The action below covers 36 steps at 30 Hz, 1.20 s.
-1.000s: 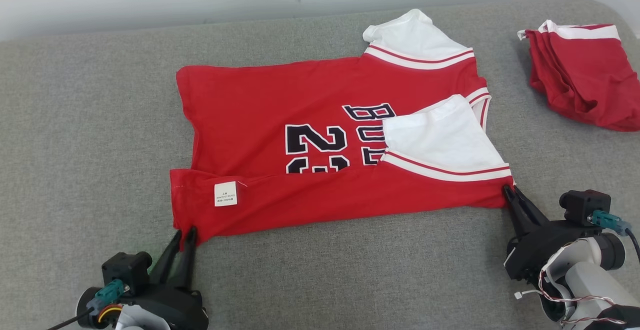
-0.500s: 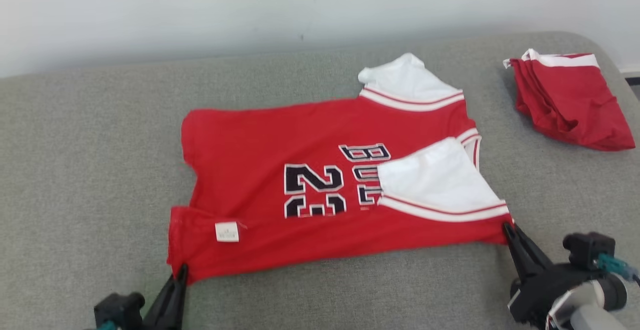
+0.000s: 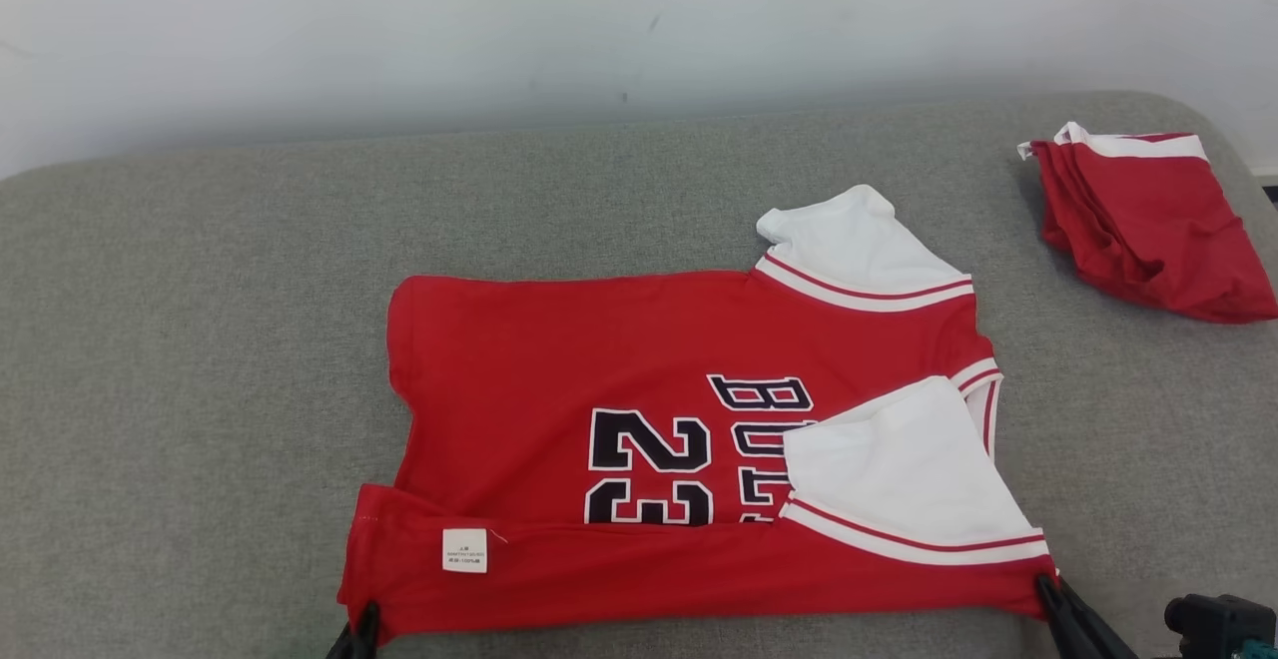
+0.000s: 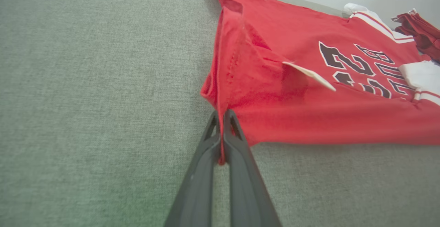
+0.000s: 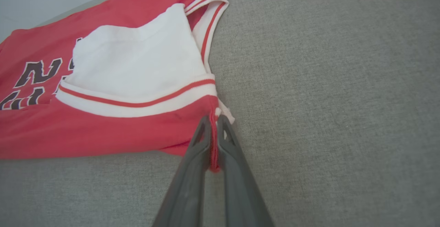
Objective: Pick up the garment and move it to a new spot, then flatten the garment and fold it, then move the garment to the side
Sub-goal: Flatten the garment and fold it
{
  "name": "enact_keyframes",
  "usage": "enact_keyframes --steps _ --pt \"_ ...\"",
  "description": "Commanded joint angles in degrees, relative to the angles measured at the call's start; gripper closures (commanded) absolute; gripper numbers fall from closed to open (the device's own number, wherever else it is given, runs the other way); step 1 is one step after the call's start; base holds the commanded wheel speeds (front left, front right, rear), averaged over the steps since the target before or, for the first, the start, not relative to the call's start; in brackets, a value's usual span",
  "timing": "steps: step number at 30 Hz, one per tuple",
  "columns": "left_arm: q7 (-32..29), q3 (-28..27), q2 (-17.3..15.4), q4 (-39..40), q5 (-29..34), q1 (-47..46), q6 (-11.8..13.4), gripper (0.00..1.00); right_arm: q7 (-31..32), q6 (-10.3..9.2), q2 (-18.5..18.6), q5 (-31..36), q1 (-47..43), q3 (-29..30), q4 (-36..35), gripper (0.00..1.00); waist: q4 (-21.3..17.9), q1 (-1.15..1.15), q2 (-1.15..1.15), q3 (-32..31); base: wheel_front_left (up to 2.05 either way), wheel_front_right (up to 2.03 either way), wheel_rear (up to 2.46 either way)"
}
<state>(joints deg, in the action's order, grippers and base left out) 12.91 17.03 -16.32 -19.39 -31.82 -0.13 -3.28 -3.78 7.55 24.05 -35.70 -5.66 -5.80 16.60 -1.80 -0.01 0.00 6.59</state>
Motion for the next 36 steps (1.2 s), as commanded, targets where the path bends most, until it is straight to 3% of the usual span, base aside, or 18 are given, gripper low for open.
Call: enact_keyframes --steps 1,2,3,4,5,16,26,36 --pt "-0.1 -0.3 -0.2 0.3 -0.3 0.6 0.4 1.0 0.5 -0.16 -0.6 0.4 -0.8 0.7 -0.4 1.0 -0.1 0.01 0.0 0.0 0.0 0.0 0.0" --pt "-0.1 -0.3 -0.1 0.5 -0.4 1.0 0.6 1.0 1.2 -0.16 -1.4 1.2 -1.6 1.3 -1.4 1.0 -0.1 0.01 0.0 -0.1 0.0 0.0 0.0" --pt "0.1 -0.4 -0.2 0.6 0.0 1.1 1.1 0.66 1.7 -0.16 -1.9 2.4 -2.1 1.8 -2.3 0.46 -0.1 0.01 0.0 -0.2 0.0 0.0 0.0" --pt "0.3 -0.3 -0.4 0.6 0.7 1.2 1.5 0.25 2.2 -0.16 -2.7 3.0 -2.5 2.1 -3.2 0.0 -0.2 0.01 0.0 -0.3 0.0 0.0 0.0" --pt "0.3 -0.1 -0.5 0.6 0.9 1.4 1.8 0.0 2.5 -0.16 -3.4 3.6 -2.7 2.6 -4.0 0.0 -0.2 0.01 0.0 -0.4 0.0 0.0 0.0" --pt "2.2 -4.1 -1.0 6.7 3.7 2.2 3.9 0.0 -1.6 -0.16 -6.7 9.6 -2.2 6.7 -12.3 0.0 0.3 0.01 0.0 -2.7 0.0 0.0 0.0" --pt "2.3 -13.9 2.4 18.2 13.5 4.7 5.0 0.0 -7.5 -0.16 -9.9 13.6 -0.3 6.0 -14.4 0.0 0.6 0.01 0.0 -4.6 0.0 0.0 0.0" --pt "2.3 -16.5 5.3 18.4 20.4 5.4 2.2 0.0 -10.9 -0.16 -11.6 15.8 3.8 3.7 -9.8 0.0 0.6 0.01 0.0 -4.8 0.0 0.0 0.0"
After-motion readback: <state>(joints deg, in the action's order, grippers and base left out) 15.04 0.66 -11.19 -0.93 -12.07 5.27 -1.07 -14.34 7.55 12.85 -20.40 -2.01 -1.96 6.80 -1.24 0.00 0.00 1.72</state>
